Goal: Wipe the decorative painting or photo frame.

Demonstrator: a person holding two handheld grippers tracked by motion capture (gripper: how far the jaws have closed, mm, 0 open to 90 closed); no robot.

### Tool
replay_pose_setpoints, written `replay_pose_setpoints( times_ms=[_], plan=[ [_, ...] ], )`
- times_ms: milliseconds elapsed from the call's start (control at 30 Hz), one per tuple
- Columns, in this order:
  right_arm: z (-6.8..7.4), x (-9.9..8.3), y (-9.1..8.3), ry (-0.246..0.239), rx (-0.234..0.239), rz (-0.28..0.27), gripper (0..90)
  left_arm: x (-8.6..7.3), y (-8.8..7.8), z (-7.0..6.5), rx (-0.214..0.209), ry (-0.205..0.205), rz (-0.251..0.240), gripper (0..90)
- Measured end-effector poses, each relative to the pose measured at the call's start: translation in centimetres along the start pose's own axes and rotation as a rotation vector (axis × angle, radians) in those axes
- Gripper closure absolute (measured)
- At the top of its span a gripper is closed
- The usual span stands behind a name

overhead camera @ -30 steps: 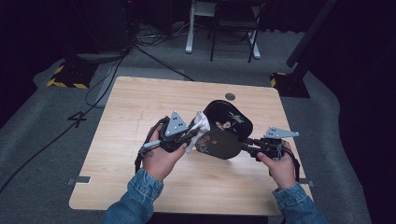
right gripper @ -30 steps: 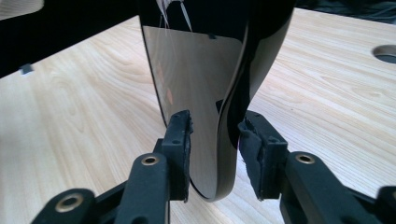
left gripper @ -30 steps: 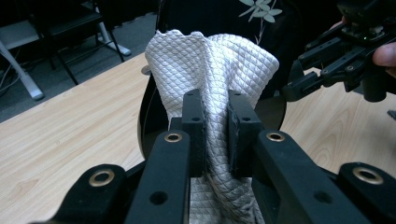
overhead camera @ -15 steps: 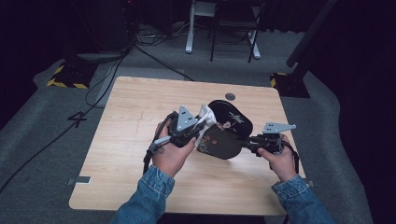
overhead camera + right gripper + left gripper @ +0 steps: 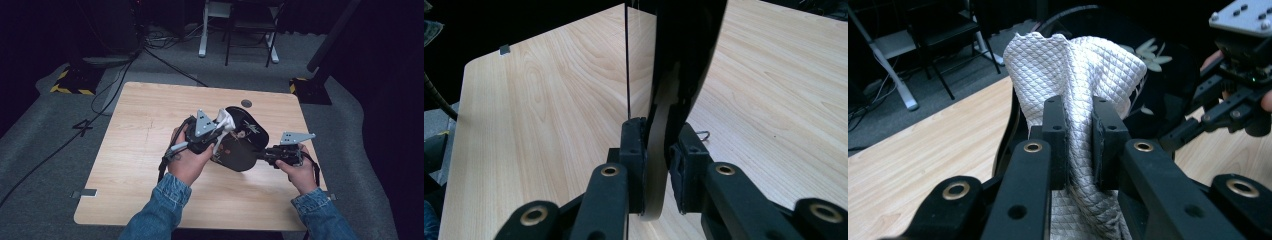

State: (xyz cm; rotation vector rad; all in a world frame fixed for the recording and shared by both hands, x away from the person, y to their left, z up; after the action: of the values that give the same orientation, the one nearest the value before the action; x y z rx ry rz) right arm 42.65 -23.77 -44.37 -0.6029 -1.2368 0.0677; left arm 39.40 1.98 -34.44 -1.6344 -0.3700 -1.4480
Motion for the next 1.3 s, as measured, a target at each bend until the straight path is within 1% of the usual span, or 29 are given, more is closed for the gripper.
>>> replay_pose_setpoints(
  times_ms=[33, 133, 200, 233, 333, 500, 600, 733, 833, 933, 1067, 1133, 1167, 1267, 1300],
  plan=[
    [0.1, 0.0, 0.0, 0.001, 0.0, 0.002, 78.5, 0.2, 0.1, 0.0, 0.007, 0.009, -0.004, 79.8],
    [0.2, 0.0, 0.0, 0.008, -0.001, 0.007, 78.6, 0.7, 0.4, 0.1, 0.011, 0.019, -0.011, 79.8],
    [0.4, 0.0, 0.0, 0.01, -0.003, 0.011, 78.6, 1.0, 0.7, 0.2, 0.013, 0.021, -0.016, 79.8],
    [0.5, 0.0, 0.0, 0.011, -0.003, 0.014, 78.6, 1.1, 1.0, 0.3, 0.009, 0.015, -0.015, 79.9],
    [0.8, 0.0, 0.0, 0.011, -0.001, 0.019, 78.7, 1.1, 1.6, 0.3, 0.008, 0.014, -0.012, 79.9],
    [1.3, 0.2, 0.2, -0.001, 0.017, 0.021, 78.7, 0.9, 2.7, 0.0, 0.001, 0.018, -0.008, 80.0],
    [1.6, 0.2, 0.3, -0.013, 0.01, 0.034, 78.6, 0.9, 3.1, -0.2, -0.005, 0.018, -0.004, 79.9],
    [1.7, 0.1, 0.3, -0.014, 0.006, 0.042, 78.6, 1.0, 3.3, -0.4, -0.007, 0.028, -0.001, 80.0],
    [1.7, 0.1, 0.4, -0.015, 0.002, 0.045, 78.6, 1.1, 3.3, -1.0, -0.02, 0.03, -0.007, 80.0],
    [1.8, 0.2, 0.4, -0.016, -0.001, 0.048, 78.5, 1.4, 3.4, -1.7, -0.041, 0.049, -0.006, 80.0],
    [1.8, 0.2, 0.4, -0.015, -0.001, 0.049, 78.6, 1.5, 3.8, -3.0, -0.072, 0.068, 0.001, 80.0],
    [1.8, 0.1, 0.4, -0.014, -0.002, 0.049, 78.6, 1.5, 4.1, -3.5, -0.077, 0.078, 0.007, 79.9],
    [1.8, 0.1, 0.4, -0.014, -0.002, 0.05, 78.6, 1.5, 4.2, -3.6, -0.076, 0.081, 0.008, 79.9],
    [1.8, 0.1, 0.4, -0.012, 0.0, 0.049, 78.6, 1.5, 4.3, -3.6, -0.077, 0.068, 0.008, 79.9],
    [1.8, 0.1, 0.4, -0.012, 0.0, 0.048, 78.6, 1.5, 4.3, -3.5, -0.073, 0.07, 0.009, 79.9]
  ],
)
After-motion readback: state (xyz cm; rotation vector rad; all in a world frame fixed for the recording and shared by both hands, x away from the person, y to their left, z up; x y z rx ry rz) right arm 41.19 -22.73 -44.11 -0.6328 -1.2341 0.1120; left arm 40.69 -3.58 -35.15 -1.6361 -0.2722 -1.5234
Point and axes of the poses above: each handheld gripper's, and its own axes: y roughly forward along the jaws, x roughly out of its top, z roughly to its left, the point moved 4 cm from there along y, roughly forward along the jaws, and after that the axes turned 4 degrees about x, right-handed, at the moved point
